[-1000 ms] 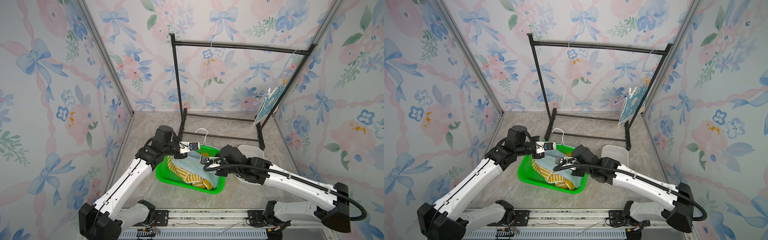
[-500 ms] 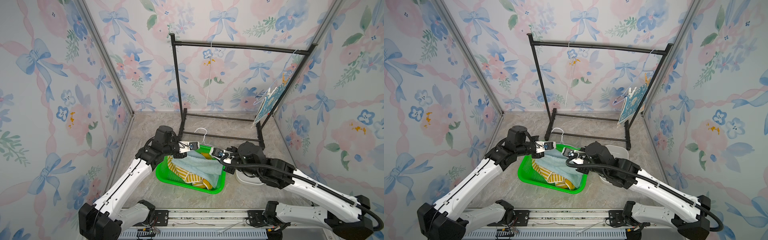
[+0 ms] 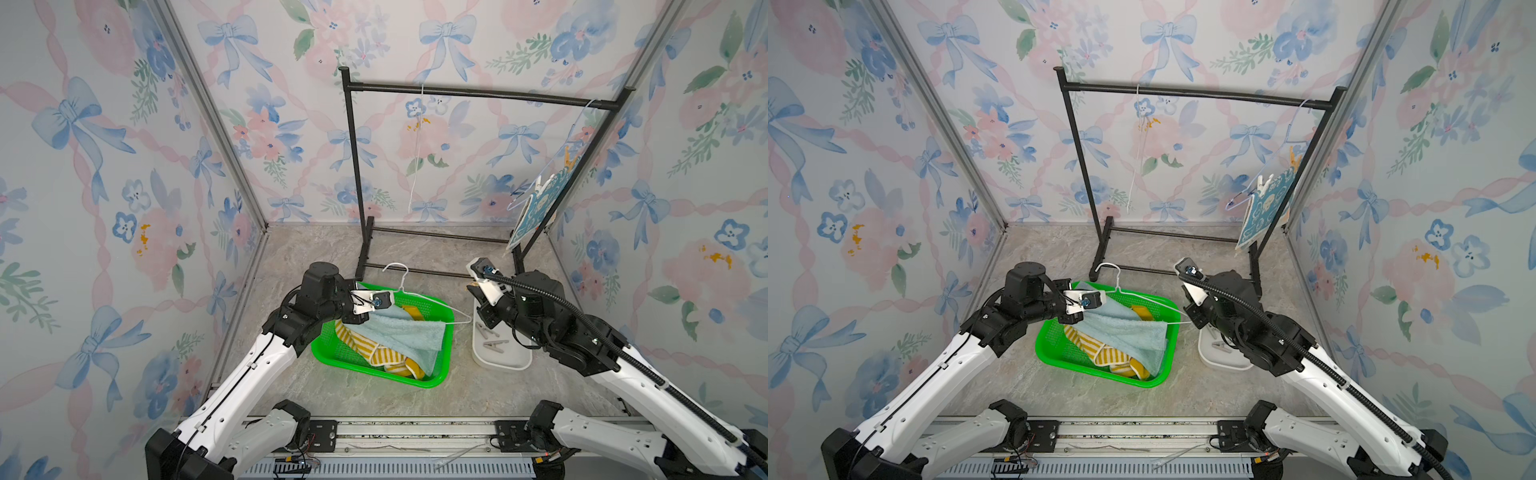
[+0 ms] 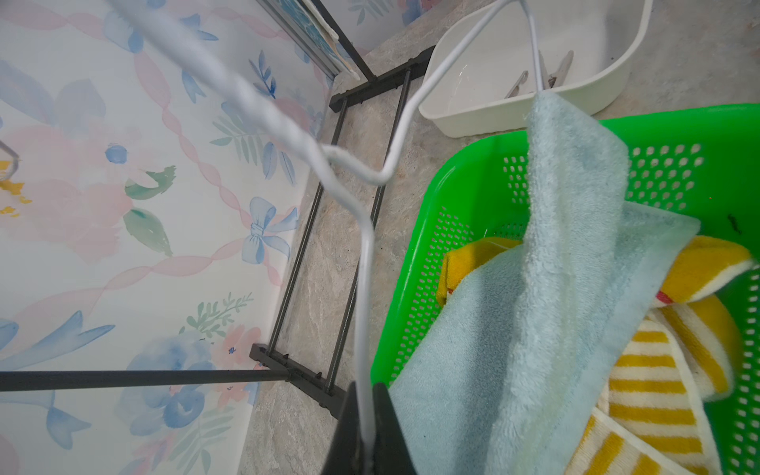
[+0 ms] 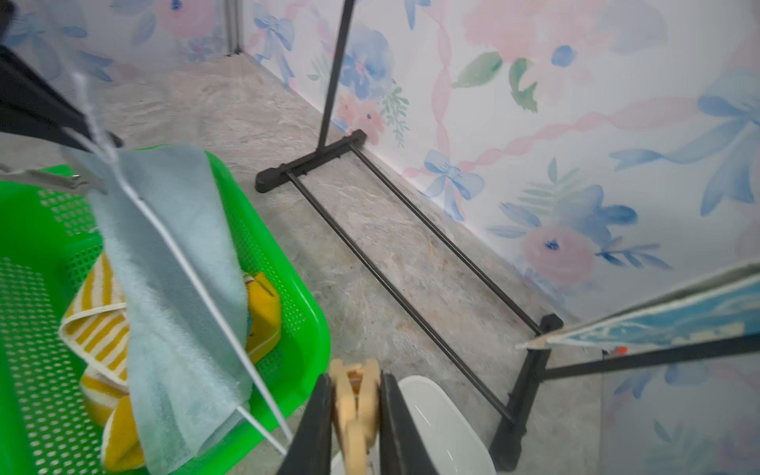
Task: Remove the clothespins securing towels to the hanger
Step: Place the clothespin in the storage box.
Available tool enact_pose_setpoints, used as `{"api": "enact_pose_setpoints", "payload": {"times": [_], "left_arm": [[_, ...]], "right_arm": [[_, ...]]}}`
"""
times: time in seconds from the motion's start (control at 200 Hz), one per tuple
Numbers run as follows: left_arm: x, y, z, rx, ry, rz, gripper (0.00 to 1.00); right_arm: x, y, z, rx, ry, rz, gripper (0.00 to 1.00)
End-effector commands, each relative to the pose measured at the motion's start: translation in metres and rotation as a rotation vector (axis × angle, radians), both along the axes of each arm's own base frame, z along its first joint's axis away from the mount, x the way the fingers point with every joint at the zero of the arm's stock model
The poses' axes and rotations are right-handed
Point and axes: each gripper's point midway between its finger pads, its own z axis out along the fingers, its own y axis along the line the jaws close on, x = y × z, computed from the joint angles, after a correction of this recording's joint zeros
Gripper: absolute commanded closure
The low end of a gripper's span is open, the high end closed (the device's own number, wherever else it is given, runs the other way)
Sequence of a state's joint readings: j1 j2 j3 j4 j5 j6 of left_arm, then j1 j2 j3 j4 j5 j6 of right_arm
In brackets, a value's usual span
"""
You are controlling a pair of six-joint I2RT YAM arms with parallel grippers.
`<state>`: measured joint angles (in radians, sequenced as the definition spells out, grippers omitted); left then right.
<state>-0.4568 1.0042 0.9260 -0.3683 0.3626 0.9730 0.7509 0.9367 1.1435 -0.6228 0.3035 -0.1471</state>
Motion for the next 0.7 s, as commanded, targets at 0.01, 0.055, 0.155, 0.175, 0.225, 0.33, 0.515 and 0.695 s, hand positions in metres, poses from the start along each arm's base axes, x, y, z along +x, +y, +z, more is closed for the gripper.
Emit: {"api": "enact_pose_setpoints", "payload": {"times": [0.01,0.055,0.155,0.175,0.225,0.33,0.515,0.695], "left_arm": [[-0.002,0.0,0.007,-0.009,-0.059,-0.014,1.0],[-0.003,0.0,0.007,-0.009,-0.065,-0.02,1.0],[-0.008,-0.001,0.008,-0.012,-0.078,-0.04,1.0],[-0.008,-0.001,0.009,-0.014,-0.081,-0.043,1.0],[-0.01,-0.002,0.009,-0.017,-0.081,-0.05,1.0],[-0.011,-0.003,0.009,-0.021,-0.079,-0.058,1.0],[-0.012,-0.003,0.009,-0.02,-0.082,-0.063,1.0],[-0.012,-0.003,0.008,-0.018,-0.082,-0.064,1.0]], "right_arm": [[-0.002,-0.034,-0.049,0.028,0.196,-0.153,1.0],[-0.002,-0.044,-0.061,0.035,0.233,-0.191,1.0],[-0.001,-0.061,-0.088,0.046,0.301,-0.262,1.0],[-0.001,-0.064,-0.094,0.051,0.312,-0.276,1.0],[0.001,-0.071,-0.106,0.062,0.336,-0.305,1.0],[0.004,-0.083,-0.13,0.089,0.378,-0.354,0.99],[0.013,-0.097,-0.168,0.159,0.453,-0.419,0.88],[0.022,-0.106,-0.197,0.217,0.516,-0.466,0.84]]}}
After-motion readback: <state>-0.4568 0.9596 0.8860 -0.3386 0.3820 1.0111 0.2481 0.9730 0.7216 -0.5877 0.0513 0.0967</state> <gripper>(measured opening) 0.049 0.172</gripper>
